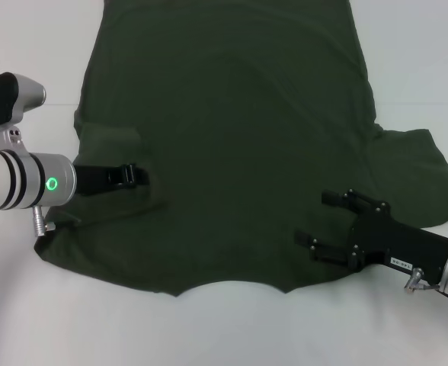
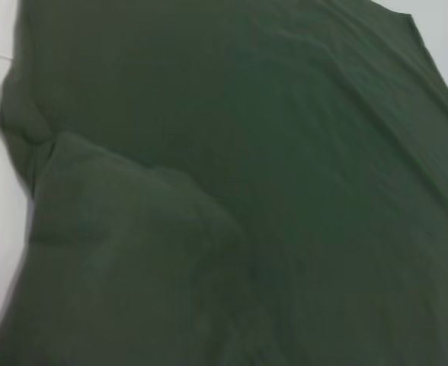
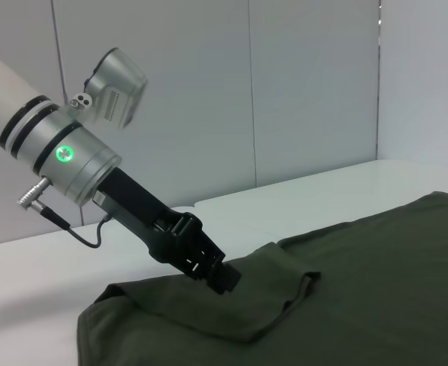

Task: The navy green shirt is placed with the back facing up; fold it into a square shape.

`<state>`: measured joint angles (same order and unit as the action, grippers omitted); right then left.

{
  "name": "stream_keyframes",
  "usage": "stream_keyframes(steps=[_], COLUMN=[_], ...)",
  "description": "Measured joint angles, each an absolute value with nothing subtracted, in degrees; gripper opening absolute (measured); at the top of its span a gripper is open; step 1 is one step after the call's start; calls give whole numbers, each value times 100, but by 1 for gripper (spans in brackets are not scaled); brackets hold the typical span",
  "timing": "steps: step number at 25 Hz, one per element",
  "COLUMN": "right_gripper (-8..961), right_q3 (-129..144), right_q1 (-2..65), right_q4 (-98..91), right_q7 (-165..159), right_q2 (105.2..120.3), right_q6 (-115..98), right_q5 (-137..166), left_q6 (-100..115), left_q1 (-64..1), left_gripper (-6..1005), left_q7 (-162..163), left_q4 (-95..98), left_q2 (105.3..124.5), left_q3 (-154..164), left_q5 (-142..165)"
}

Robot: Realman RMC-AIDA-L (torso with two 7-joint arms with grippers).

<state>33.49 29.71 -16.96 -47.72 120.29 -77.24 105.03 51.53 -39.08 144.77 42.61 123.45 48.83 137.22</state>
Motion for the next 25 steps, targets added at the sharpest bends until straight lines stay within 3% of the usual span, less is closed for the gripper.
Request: stream_keyframes(steps=[2,8,11,21,25], right_gripper=[928,928,928,928,928], right_q3=[3351,3356,3351,3348,3348], right_q1=[2975,2976,2964,2944,2940], right_q4=[-1696,-1696,-1696,-1696,-1696], right_q7=[-4772,-4772,-4772,-4774,-4776], right_q2=[12025,12023,12023,12024,12023], right_q6=[-7720,-7716,-7720,-7749,-7752], right_q5=[10503,10503,10503,10503,10502], left_q6=[5152,5290,5946,8305,8407], left_q1=[-3886,-3806,-3610,-2727,-2353], left_gripper=[95,339,462,864,866], left_q7=[14464,14393,13681,9521,8262], left_q4=[4251,4239,4228,4327,4333], left_q2=[12338,12246,12114,12089,12104], left_q3=[4884,4873,4666,3566,3588], left_q5=[13644,13378,12623,11243,11278])
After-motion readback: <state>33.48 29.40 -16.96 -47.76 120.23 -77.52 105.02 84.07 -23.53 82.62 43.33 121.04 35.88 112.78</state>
